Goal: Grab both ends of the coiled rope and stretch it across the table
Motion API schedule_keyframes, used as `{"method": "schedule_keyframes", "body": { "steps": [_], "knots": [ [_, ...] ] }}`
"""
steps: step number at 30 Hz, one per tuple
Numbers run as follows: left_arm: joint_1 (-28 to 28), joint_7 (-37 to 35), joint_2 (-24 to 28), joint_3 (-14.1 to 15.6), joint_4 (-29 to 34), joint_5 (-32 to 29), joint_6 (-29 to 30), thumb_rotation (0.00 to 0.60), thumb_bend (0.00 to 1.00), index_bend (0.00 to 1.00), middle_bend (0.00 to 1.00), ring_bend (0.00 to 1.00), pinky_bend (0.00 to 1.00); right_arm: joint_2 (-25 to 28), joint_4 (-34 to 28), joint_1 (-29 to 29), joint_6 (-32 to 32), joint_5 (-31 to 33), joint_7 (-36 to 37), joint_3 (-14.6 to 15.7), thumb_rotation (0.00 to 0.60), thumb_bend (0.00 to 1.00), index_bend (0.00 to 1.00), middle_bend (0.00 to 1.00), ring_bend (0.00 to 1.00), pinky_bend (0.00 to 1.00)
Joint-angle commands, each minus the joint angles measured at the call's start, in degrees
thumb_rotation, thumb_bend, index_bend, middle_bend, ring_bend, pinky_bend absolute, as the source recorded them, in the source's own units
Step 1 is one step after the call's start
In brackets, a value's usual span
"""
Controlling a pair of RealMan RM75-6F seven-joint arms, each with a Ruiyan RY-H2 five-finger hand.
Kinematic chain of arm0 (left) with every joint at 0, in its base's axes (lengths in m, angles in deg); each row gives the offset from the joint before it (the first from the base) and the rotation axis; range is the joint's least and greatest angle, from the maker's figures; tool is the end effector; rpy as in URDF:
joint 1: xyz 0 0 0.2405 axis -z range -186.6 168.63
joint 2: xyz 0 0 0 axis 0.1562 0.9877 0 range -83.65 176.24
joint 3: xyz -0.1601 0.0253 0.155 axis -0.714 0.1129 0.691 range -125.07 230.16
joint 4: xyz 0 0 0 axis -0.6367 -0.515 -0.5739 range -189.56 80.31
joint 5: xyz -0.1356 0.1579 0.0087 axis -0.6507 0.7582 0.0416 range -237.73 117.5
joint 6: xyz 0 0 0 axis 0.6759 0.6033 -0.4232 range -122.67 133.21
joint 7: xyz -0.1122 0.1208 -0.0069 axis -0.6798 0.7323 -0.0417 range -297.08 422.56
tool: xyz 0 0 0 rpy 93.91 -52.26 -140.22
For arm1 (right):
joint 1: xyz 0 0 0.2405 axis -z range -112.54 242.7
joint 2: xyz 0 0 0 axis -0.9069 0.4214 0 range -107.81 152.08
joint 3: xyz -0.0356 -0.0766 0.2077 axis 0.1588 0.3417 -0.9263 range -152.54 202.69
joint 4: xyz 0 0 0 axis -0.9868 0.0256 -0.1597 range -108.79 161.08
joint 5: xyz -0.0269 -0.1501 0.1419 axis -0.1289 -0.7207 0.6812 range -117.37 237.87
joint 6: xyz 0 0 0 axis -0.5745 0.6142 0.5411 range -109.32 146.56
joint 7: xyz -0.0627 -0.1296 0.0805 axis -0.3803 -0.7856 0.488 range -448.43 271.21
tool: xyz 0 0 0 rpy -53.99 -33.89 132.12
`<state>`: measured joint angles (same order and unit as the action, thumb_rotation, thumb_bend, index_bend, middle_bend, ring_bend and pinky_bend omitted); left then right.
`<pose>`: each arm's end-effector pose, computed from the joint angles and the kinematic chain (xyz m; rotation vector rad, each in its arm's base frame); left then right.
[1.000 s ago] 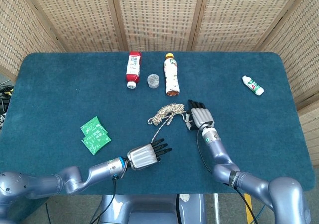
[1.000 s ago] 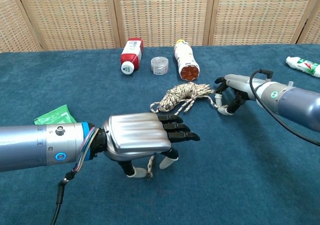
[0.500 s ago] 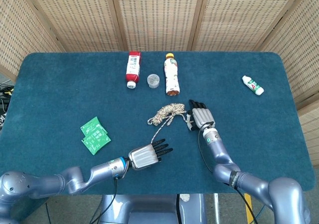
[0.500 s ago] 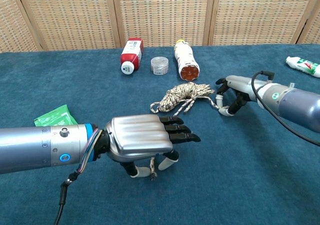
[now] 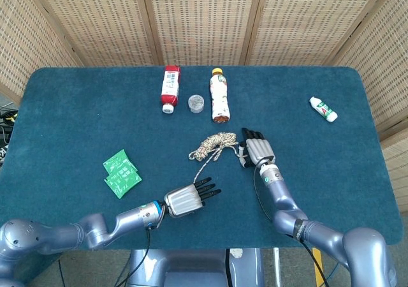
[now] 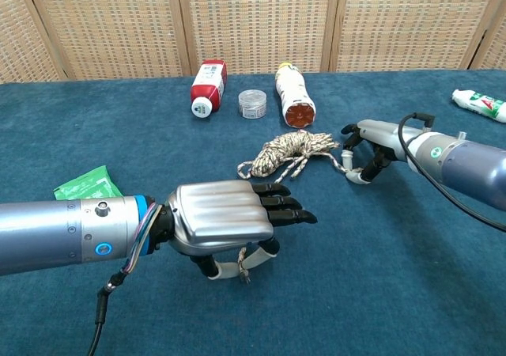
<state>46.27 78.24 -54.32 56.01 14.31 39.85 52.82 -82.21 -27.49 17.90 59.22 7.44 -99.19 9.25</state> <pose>-0.0631 0.2685 -0.1255 -2.6059 -0.0942 -0.8780 -0.1726 -0.3996 -0.0689 1.6648 -1.2411 0.7758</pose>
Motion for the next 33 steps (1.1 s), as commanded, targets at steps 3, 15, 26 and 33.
{"method": "schedule_keyframes", "body": {
  "steps": [3, 15, 26, 33],
  "knots": [
    [0.0, 0.1, 0.1, -0.1, 0.1, -0.4, 0.1, 0.6, 0.43, 0.62, 0.0, 0.0, 0.0, 0.1, -0.1, 0.1, 0.1, 0.0, 0.0, 0.0, 0.6, 0.47, 0.62, 0.0, 0.0, 0.0],
    [0.1, 0.9, 0.1, 0.0, -0.3, -0.9, 0.2, 0.6, 0.52, 0.68, 0.0, 0.0, 0.0, 0.3, -0.3, 0.4, 0.3, -0.2, 0.0, 0.1, 0.6, 0.47, 0.62, 0.0, 0.0, 0.0],
    [-5.9, -4.3, 10.3, -0.4, 1.9, -4.7, 8.8, 0.6, 0.49, 0.7, 0.0, 0.0, 0.0, 1.9, -1.0, 0.8, 3.2, -2.7, 1.3, -0.7, 0.6, 0.47, 0.66, 0.03, 0.0, 0.0],
    [-10.4, -10.9, 17.6, 0.1, 0.8, -6.3, 14.1, 0.6, 0.5, 0.72, 0.0, 0.0, 0.0, 4.4, -4.1, 2.2, 5.9, -3.4, -0.1, -0.3, 0.6, 0.48, 0.67, 0.03, 0.0, 0.0]
  ]
}}
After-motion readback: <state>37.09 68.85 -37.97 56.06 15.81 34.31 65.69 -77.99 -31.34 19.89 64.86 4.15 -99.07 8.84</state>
